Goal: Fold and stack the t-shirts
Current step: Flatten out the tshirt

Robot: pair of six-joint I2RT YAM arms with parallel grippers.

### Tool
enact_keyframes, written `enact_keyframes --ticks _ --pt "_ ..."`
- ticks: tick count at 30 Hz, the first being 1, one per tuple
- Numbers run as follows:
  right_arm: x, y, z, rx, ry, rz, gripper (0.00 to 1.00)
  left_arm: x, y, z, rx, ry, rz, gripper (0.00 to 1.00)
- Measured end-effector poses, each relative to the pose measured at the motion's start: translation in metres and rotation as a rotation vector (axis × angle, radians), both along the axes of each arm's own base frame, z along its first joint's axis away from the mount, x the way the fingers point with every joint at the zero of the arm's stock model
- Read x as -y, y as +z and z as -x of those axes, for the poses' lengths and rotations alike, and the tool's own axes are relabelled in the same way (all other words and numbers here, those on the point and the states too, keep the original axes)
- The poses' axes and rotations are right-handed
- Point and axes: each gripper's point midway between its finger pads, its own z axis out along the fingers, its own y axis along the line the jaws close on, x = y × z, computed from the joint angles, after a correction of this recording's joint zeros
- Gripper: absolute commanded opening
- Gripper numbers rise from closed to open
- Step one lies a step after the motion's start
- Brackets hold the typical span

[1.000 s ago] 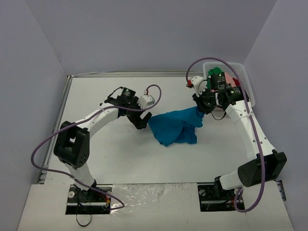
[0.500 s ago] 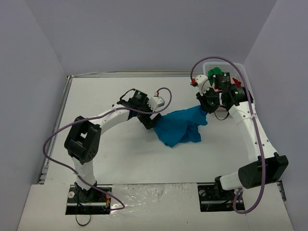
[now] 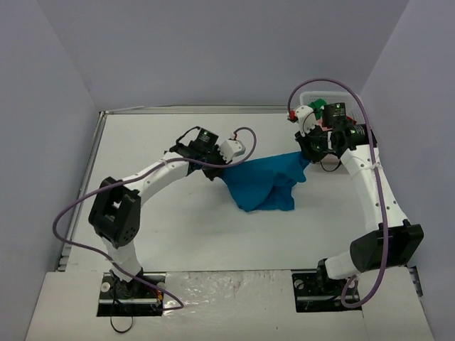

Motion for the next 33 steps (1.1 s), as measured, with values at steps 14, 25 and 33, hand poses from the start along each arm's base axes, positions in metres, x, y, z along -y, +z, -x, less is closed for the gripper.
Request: enact_keyframes --ticks 14,25,33 --pt "-0.005 0.079 -0.073 0.228 -0.028 -0.108 0.00 -0.107 0.299 -0.044 0.673 0.336 0.041 0.02" --pt "0.003 0.008 -0.047 0.046 -0.026 -0.094 0.00 -0.108 0.154 0.043 0.328 0.045 -0.173 0.94" --pt "0.008 -0.024 -0.033 -0.037 -0.030 -0.064 0.54 -0.111 0.068 0.092 0.079 -0.128 -0.305 0.94"
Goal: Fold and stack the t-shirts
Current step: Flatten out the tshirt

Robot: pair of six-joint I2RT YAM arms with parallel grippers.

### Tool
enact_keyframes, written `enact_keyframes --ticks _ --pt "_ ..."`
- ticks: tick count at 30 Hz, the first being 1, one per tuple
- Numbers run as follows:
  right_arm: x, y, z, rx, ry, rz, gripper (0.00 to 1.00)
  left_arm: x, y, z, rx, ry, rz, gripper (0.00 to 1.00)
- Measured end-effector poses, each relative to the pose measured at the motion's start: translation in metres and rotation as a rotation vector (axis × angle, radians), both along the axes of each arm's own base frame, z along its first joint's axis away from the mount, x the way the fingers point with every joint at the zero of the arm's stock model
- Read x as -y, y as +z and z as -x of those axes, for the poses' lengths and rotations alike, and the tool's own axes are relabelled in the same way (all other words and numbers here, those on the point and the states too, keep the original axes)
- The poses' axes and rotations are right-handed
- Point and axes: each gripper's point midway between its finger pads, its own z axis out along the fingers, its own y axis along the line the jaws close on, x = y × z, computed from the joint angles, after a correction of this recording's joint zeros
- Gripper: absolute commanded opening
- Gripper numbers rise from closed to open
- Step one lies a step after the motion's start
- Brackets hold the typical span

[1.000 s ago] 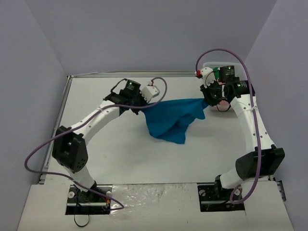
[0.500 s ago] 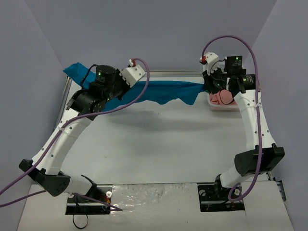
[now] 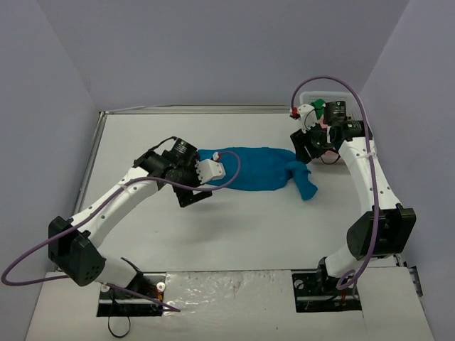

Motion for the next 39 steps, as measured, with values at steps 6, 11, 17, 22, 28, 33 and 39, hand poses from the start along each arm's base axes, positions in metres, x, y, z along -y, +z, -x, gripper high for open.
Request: enact_keyframes --ticks 6,11,17,22,28,33,39 --pt "0.003 -0.006 0.002 -0.009 0.005 0.020 0.77 -0.007 0.001 -0.020 0.116 0.057 0.010 0.94" --pt "0.003 -0.006 0.001 -0.012 0.001 0.017 0.60 -0.037 -0.013 -0.062 0.148 0.212 0.040 0.94" --pt "-0.006 -0.011 -0.031 -0.030 -0.001 -0.013 0.50 -0.074 -0.041 -0.117 0.082 0.431 0.085 0.95" --pt "-0.021 -0.048 -0.065 -0.112 0.008 -0.019 0.50 -0.078 -0.060 -0.141 0.020 0.499 0.118 0.95" --pt "-0.049 -0.098 -0.083 -0.215 0.047 -0.008 0.50 -0.068 -0.091 -0.153 -0.072 0.515 0.139 0.97" --pt "-0.065 -0.118 -0.083 -0.260 0.072 -0.001 0.50 -0.067 -0.113 -0.154 -0.124 0.522 0.123 1.00" --pt "-0.074 -0.120 -0.080 -0.266 0.091 0.002 0.49 -0.075 -0.119 -0.158 -0.124 0.545 0.114 0.79"
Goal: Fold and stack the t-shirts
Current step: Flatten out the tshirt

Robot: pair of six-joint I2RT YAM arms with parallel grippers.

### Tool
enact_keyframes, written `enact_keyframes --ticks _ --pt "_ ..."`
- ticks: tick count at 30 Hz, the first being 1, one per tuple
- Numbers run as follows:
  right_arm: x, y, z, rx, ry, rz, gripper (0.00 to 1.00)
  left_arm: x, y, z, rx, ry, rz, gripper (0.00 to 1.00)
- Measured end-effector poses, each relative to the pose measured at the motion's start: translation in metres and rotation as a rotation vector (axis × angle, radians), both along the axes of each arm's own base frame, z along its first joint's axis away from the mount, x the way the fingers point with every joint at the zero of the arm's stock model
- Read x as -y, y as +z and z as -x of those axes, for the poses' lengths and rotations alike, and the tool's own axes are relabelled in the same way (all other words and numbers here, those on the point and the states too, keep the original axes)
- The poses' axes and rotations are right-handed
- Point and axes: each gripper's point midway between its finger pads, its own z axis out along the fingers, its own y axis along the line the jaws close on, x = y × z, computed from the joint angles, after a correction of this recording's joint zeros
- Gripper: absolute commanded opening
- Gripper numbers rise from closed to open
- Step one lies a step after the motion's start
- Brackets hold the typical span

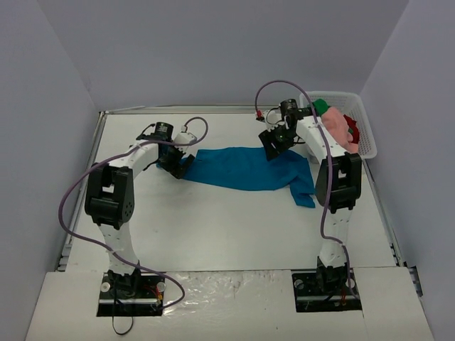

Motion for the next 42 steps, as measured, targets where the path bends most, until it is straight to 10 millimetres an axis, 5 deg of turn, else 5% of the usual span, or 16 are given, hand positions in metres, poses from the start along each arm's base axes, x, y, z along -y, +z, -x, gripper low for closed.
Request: enact_keyframes --ticks 5,24,29,36,40,42 --pt "-0.002 -0.007 0.000 -0.013 0.003 0.003 0.49 -0.004 0.000 -0.004 0.009 0.013 0.002 0.59" --pt "-0.010 -0.050 -0.011 -0.078 0.017 0.034 0.49 -0.006 -0.015 0.000 -0.025 0.018 0.001 0.58" --pt "-0.008 -0.054 -0.011 -0.081 0.013 0.050 0.48 -0.007 -0.024 0.008 -0.050 0.016 -0.001 0.59" --pt "-0.007 -0.052 -0.013 -0.076 0.012 0.053 0.34 -0.006 -0.028 0.012 -0.060 0.016 0.004 0.58" --pt "-0.007 -0.054 -0.013 -0.079 0.014 0.055 0.44 -0.005 -0.028 0.012 -0.061 0.019 0.008 0.58" --pt "-0.007 -0.058 -0.012 -0.085 0.016 0.059 0.41 -0.005 -0.029 0.012 -0.061 0.018 0.010 0.59"
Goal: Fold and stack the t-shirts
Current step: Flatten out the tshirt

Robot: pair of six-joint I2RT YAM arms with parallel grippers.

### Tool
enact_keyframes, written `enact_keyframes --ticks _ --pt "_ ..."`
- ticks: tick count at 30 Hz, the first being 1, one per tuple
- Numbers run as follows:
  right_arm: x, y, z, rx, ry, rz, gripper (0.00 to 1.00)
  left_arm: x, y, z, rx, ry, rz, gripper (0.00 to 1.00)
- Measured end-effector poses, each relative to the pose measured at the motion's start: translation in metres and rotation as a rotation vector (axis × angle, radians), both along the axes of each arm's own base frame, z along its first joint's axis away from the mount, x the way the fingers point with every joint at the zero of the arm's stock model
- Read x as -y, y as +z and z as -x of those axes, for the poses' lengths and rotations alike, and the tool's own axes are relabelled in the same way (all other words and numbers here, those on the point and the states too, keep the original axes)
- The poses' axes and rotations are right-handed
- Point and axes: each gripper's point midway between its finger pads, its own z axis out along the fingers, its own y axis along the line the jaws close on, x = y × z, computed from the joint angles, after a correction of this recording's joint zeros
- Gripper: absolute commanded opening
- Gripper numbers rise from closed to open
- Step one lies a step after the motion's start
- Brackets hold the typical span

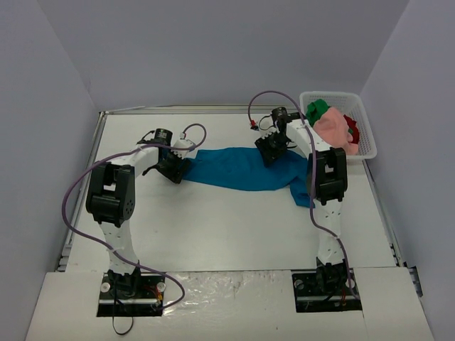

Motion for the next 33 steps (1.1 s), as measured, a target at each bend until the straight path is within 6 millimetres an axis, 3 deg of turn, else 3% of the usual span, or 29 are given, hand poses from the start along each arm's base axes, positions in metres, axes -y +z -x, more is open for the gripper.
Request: enact_keyframes --ticks 5,6,8,19,22,29,33 --pt "0.002 -0.013 0.001 -0.020 0.007 0.016 0.22 0.001 0.000 0.000 0.001 -0.002 0.007 0.59" --pt "0.003 -0.013 0.001 -0.017 0.009 0.018 0.10 0.001 0.000 0.000 0.001 -0.003 0.007 0.58" --pt "0.003 -0.013 0.000 -0.015 0.013 0.020 0.00 0.001 0.000 0.000 0.001 -0.003 0.008 0.58" --pt "0.005 -0.006 0.004 -0.011 0.012 0.024 0.00 0.002 0.000 0.000 0.007 -0.002 0.013 0.58" --pt "0.006 0.011 0.007 0.015 0.011 0.025 0.00 0.002 0.001 0.001 0.007 -0.001 0.014 0.58" --pt "0.005 0.102 0.008 0.200 0.011 -0.003 0.00 0.002 0.001 0.004 0.003 0.003 0.016 0.58" --pt "0.008 0.130 0.018 0.253 0.009 -0.006 0.00 0.002 0.002 0.008 -0.002 0.003 0.016 0.59"
